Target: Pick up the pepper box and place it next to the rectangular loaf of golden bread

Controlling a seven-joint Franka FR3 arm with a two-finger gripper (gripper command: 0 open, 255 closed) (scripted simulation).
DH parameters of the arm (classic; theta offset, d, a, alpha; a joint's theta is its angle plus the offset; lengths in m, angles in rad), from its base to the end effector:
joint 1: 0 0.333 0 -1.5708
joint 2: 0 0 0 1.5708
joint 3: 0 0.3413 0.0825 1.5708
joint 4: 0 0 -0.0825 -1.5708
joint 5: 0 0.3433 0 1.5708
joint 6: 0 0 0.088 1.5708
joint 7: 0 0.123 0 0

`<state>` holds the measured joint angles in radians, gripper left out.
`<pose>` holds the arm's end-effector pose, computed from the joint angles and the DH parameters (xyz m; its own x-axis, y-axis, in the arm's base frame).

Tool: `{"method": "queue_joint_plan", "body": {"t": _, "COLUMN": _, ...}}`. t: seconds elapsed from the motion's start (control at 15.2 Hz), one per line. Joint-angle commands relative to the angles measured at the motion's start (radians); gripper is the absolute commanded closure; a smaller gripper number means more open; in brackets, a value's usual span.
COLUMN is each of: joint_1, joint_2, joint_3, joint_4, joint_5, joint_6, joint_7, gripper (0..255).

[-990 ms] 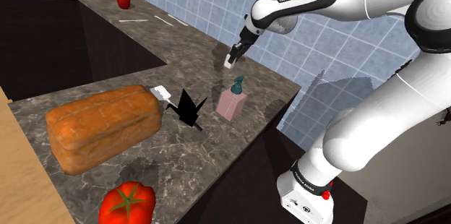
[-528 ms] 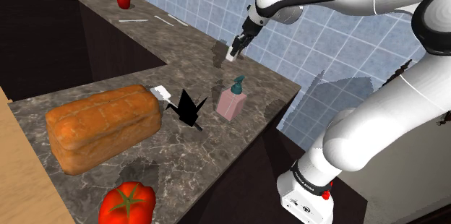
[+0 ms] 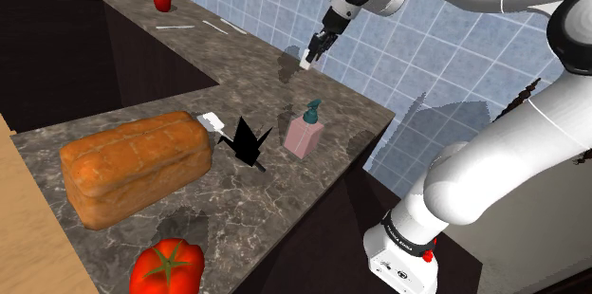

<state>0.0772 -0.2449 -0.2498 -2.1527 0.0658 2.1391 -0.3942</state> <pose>0.4562 -0.0853 0.5455 0.9514 0.1821 0.2484 0.1950 -0.9804 -0.0284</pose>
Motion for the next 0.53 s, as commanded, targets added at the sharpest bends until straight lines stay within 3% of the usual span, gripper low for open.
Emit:
{"method": "queue_joint_plan", "body": {"t": 0.0, "joint_1": -0.001, "joint_2": -0.007, "joint_3": 0.001, "joint_4": 0.021, "joint_5": -0.003, "joint_6": -0.028, "joint_7": 0.003, "gripper": 255}}
{"method": "queue_joint_plan", "body": {"t": 0.13, "joint_1": -0.001, "joint_2": -0.009, "joint_3": 0.002, "joint_4": 0.043, "joint_5": -0.004, "joint_6": -0.052, "joint_7": 0.006, "gripper": 255}}
{"method": "queue_joint_plan", "body": {"t": 0.46, "joint_1": 0.026, "joint_2": -0.126, "joint_3": 0.087, "joint_4": -0.074, "joint_5": -0.031, "joint_6": -0.042, "joint_7": 0.132, "gripper": 255}}
